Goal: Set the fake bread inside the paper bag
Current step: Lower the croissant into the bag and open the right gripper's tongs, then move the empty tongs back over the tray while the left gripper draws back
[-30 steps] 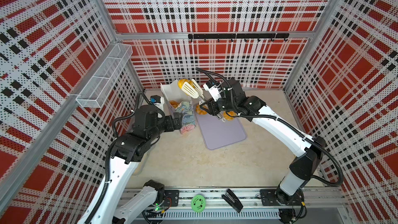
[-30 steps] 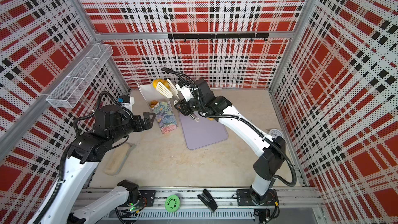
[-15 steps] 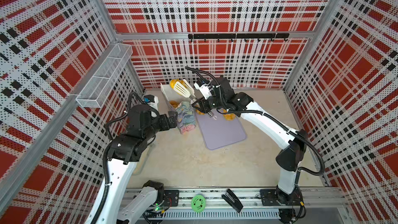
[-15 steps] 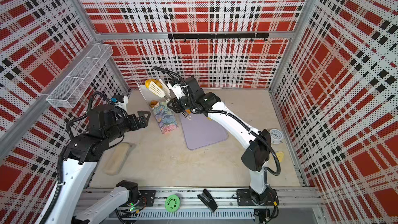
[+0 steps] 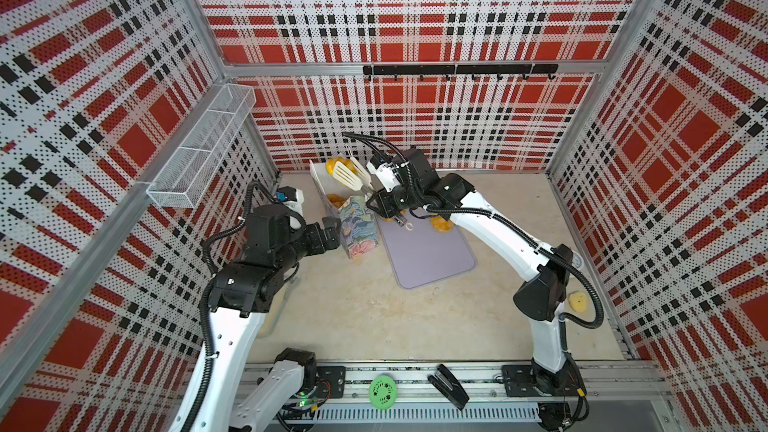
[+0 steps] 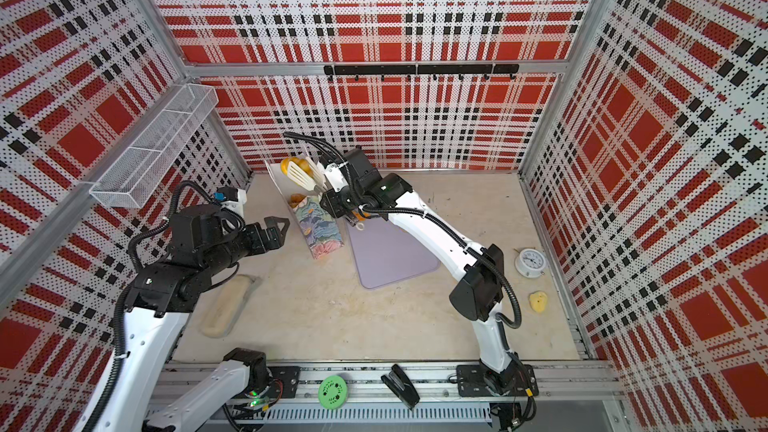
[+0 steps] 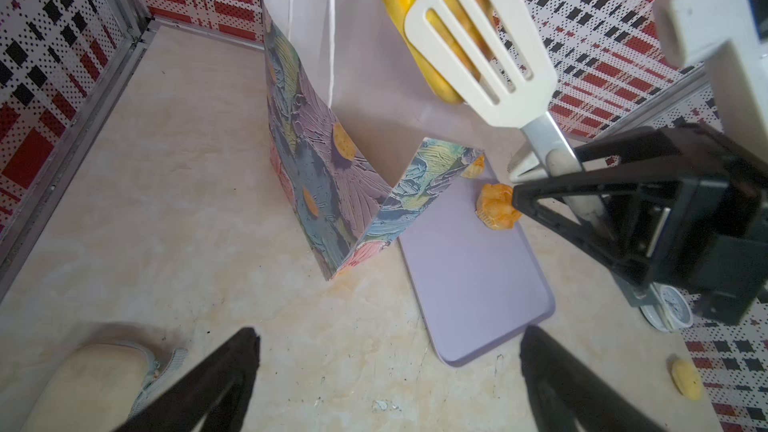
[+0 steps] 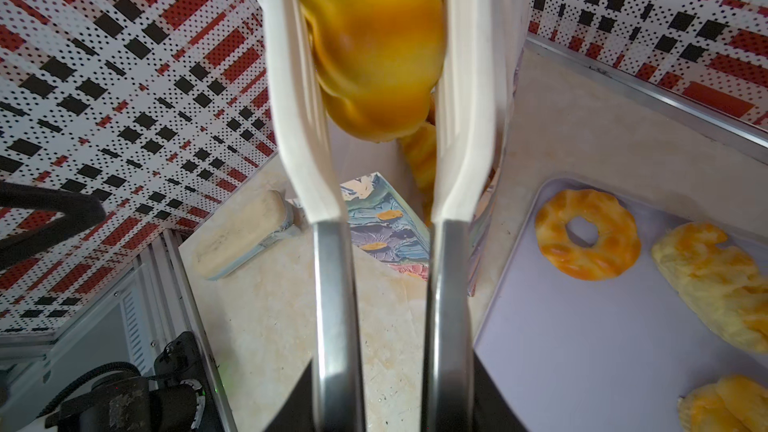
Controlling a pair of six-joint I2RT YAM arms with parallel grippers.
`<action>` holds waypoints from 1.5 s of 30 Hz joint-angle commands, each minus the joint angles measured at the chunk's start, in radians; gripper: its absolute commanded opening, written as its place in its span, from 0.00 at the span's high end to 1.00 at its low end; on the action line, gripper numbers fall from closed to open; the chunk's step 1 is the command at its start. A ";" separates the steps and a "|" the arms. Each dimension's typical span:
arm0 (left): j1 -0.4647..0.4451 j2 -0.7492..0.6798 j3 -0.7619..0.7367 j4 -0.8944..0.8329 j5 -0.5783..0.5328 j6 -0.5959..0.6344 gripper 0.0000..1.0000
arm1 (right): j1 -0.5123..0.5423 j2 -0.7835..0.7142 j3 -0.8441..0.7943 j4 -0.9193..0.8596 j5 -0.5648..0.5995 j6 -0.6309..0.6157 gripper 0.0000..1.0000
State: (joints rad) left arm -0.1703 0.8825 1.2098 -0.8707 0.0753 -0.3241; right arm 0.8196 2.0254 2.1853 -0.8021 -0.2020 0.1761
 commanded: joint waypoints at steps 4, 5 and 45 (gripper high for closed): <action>0.008 -0.006 -0.036 0.003 0.035 -0.001 0.01 | 0.007 0.041 0.093 0.005 0.034 -0.012 0.61; 0.008 -0.006 -0.042 0.004 0.038 -0.006 0.01 | 0.007 0.046 0.100 -0.001 0.038 -0.015 0.61; -0.288 -0.017 -0.065 -0.015 -0.187 -0.138 0.00 | 0.013 -0.108 -0.006 -0.005 0.068 -0.092 0.43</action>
State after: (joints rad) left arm -0.4343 0.8814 1.1355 -0.8738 -0.0597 -0.4240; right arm 0.8253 2.0090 2.1967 -0.8928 -0.1387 0.1139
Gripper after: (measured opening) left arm 0.993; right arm 0.569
